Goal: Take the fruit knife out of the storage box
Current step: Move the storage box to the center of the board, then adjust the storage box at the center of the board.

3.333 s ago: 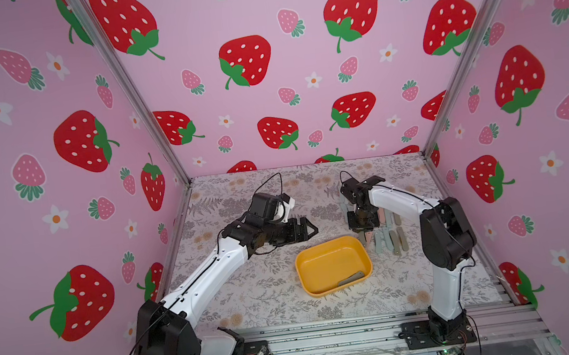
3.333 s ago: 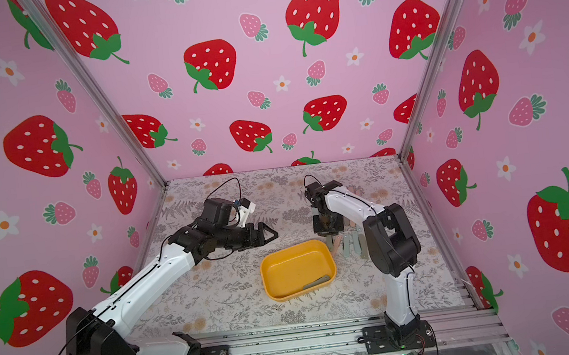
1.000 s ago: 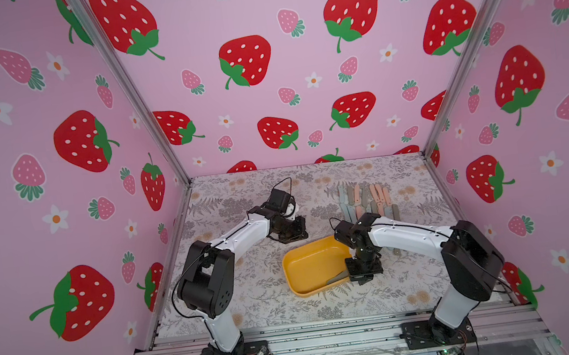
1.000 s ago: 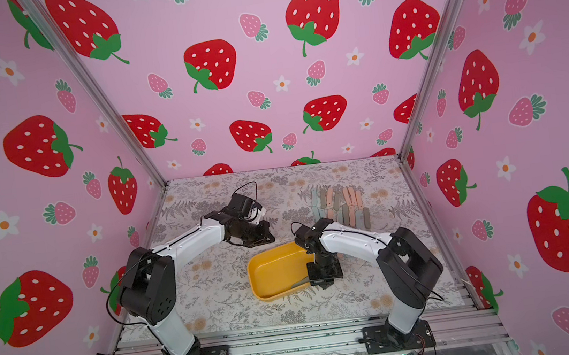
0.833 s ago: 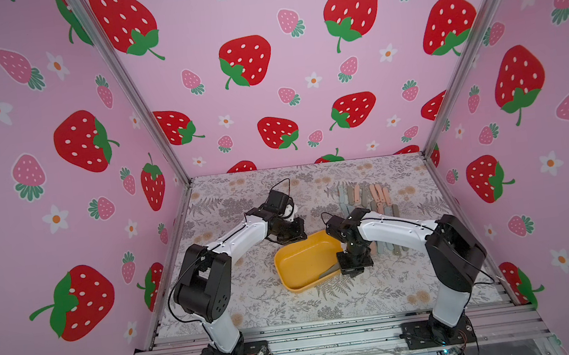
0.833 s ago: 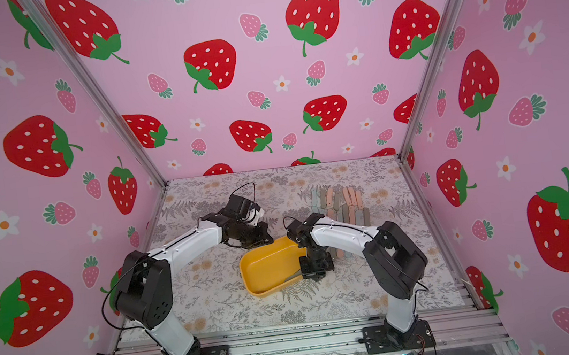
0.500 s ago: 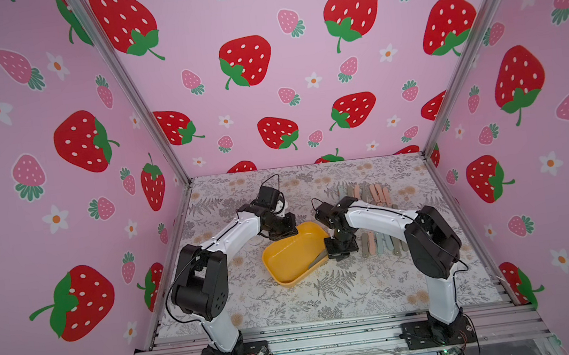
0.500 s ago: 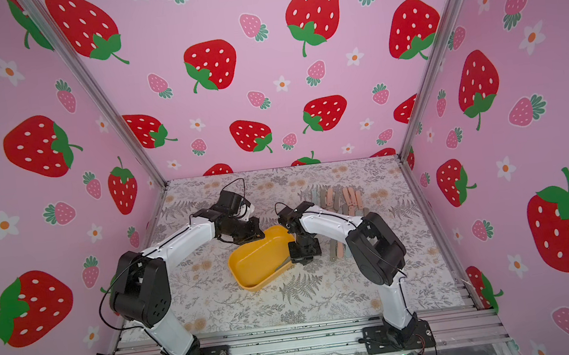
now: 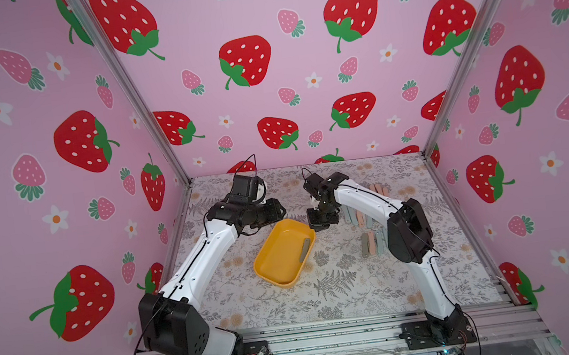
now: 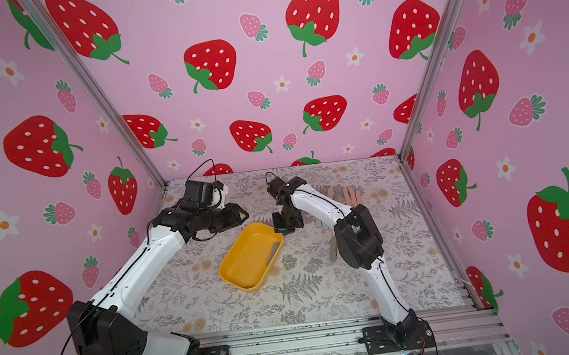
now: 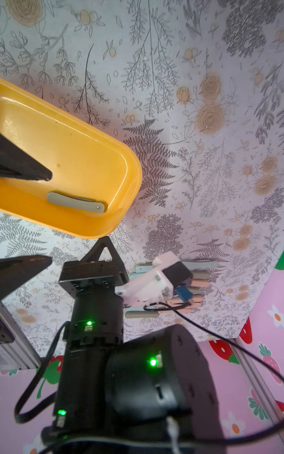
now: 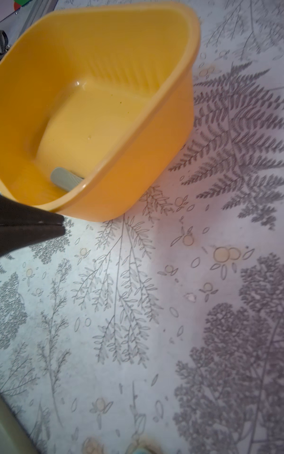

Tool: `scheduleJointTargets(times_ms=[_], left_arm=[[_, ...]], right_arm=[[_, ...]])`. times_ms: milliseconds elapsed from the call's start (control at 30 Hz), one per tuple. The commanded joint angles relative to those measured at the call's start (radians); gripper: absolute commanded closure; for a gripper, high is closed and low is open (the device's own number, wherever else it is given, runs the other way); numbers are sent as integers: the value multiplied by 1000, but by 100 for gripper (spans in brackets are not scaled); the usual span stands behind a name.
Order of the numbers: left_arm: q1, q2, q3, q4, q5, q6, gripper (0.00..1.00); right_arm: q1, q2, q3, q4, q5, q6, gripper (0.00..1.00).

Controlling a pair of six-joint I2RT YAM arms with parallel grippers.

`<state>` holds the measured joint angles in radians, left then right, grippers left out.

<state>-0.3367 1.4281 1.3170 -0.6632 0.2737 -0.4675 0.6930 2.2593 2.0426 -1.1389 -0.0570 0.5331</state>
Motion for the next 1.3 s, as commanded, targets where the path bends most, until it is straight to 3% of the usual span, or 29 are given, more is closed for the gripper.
scheduleJointTargets(times_ms=[0,133,300,333,433,500,567,633,667,700,733,767,1033,1267], left_arm=[[2,-50,-60,-59,-31,12,43],[2,-113,-95,-87,-44,30,38],[3,-197,-149,-79,-78,48,31],[3,-215,-169,-66,-82,51,28],[4,-249,-213,-52,-104,54,24],[4,-277,-246,-38,-109,52,23],[4,-309,-287,-21,-123,40,23],[14,-325,-324,-19,-176,19,24],[26,-323,-336,-17,-183,6,29],[49,-309,-349,-7,-168,-5,44],[79,-288,-358,5,-144,-17,75],[102,-263,-361,17,-110,-26,98],[272,-51,-369,115,16,-60,100],[300,131,-355,134,108,-24,100]], right_arm=[[-18,13,24,-72,-2,19,100],[-38,-39,-74,-90,63,58,100],[-34,-207,-313,33,53,49,100],[-35,-245,-346,56,51,44,95],[-25,-316,-355,54,41,22,68],[-2,-326,-309,19,56,3,58],[24,-307,-247,-30,71,-7,61],[45,-264,-185,-90,73,3,74],[52,-244,-161,-119,77,12,81],[58,-227,-149,-141,82,24,89],[64,-218,-148,-152,90,39,96],[66,-212,-156,-157,97,57,100],[66,-156,-217,-116,29,120,100],[65,-72,-176,-71,-47,136,100]])
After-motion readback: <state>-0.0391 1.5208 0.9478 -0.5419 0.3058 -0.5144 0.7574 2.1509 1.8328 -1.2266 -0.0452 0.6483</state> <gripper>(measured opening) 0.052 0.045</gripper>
